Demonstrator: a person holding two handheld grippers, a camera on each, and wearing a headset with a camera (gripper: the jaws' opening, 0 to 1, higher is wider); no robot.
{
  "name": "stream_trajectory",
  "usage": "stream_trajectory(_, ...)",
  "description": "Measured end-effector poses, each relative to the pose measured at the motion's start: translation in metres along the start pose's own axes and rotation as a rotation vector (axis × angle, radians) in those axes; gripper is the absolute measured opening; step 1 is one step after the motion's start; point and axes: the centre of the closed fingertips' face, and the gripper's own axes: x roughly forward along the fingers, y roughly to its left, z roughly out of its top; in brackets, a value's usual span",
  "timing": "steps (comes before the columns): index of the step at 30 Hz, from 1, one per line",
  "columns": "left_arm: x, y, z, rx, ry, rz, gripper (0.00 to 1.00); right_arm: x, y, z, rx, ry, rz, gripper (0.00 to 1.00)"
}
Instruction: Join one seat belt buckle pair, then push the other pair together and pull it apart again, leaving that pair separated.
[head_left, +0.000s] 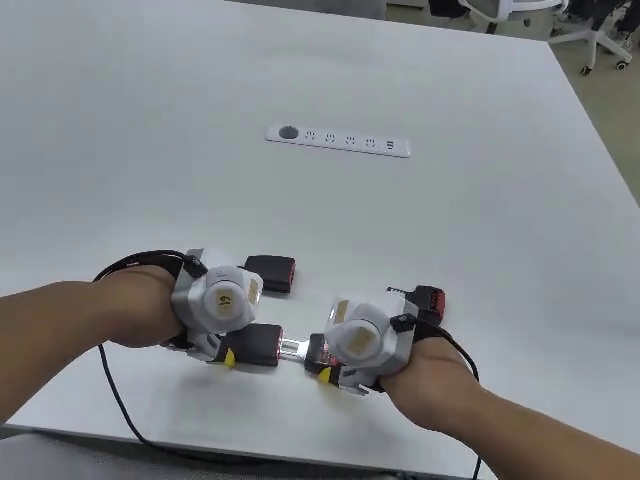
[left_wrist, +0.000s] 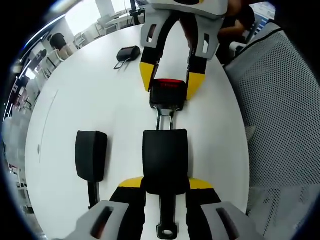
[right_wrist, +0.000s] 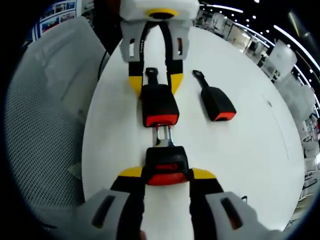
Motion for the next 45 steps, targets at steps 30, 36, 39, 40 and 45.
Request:
stream_trajectory(30, 0.002, -0.002, 0.002, 0.055, -0.004, -0.024, 0.3, 0.01, 0.002, 0.015, 0.015, -0.054, 0.078, 0.32)
stream_trajectory(36, 0.001, -0.002, 0.002, 0.059, 0.005, -0.024, 0.3, 0.016, 0.001, 0.025, 0.024, -0.076, 0.073, 0.32)
stream_trajectory(39, 0.001, -0.003, 0.0, 0.051, 0.026, -0.028, 0.3, 0.015, -0.008, 0.023, 0.026, -0.062, 0.032, 0.33)
stream_trajectory(40, 0.002, -0.003, 0.002, 0.058, 0.019, -0.025, 0.3, 0.017, -0.003, 0.028, 0.037, -0.089, 0.066, 0.33)
stream_trajectory(45, 0.001, -0.002, 0.001, 0.06, 0.034, -0.034, 0.3, 0.016, -0.003, 0.029, 0.039, -0.095, 0.058, 0.34)
